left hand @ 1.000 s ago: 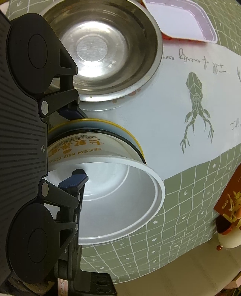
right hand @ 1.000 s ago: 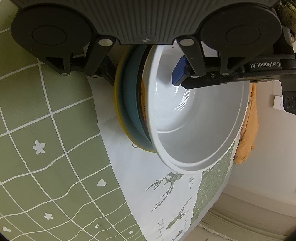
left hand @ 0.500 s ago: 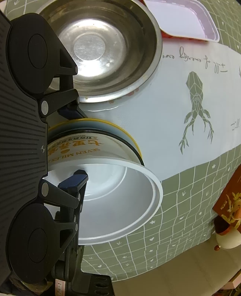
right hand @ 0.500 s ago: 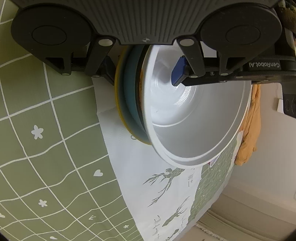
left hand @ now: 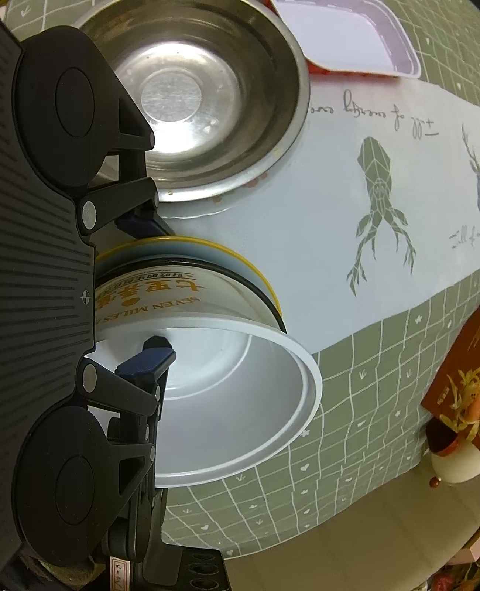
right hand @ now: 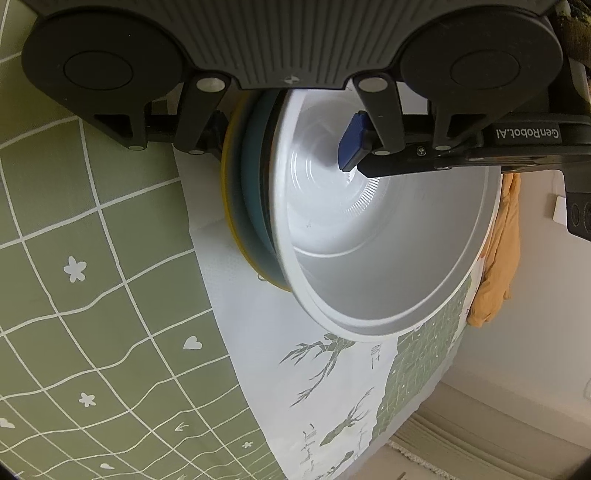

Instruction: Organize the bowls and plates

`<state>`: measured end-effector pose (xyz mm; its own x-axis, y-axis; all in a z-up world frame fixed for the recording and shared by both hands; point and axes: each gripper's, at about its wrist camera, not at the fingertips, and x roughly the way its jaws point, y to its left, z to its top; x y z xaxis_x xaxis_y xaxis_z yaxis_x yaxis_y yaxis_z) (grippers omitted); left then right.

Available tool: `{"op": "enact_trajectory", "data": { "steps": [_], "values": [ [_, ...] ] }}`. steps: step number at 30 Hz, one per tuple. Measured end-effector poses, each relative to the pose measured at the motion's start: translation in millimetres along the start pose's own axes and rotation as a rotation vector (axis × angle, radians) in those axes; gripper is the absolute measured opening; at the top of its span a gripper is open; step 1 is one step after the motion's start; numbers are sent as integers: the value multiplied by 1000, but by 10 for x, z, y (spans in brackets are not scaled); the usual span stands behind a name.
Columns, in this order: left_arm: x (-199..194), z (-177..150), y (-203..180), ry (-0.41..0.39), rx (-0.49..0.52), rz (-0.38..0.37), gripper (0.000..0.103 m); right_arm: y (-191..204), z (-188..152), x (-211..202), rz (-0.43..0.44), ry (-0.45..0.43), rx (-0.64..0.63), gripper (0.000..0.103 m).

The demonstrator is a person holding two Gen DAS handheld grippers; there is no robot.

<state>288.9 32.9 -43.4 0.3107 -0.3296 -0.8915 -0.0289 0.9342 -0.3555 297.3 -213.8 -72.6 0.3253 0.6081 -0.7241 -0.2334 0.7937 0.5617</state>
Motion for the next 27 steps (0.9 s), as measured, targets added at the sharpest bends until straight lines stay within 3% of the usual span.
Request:
{"op": "enact_trajectory", "data": {
  "steps": [16,27],
  "values": [
    [-315,-79,3,-59,7,-38,66,271,-45,-220,-26,-34,-37,60],
    [-860,-159,370,-145,-11,-67,66,893,-39,-334,-42,-73,-128,61]
  ]
}}
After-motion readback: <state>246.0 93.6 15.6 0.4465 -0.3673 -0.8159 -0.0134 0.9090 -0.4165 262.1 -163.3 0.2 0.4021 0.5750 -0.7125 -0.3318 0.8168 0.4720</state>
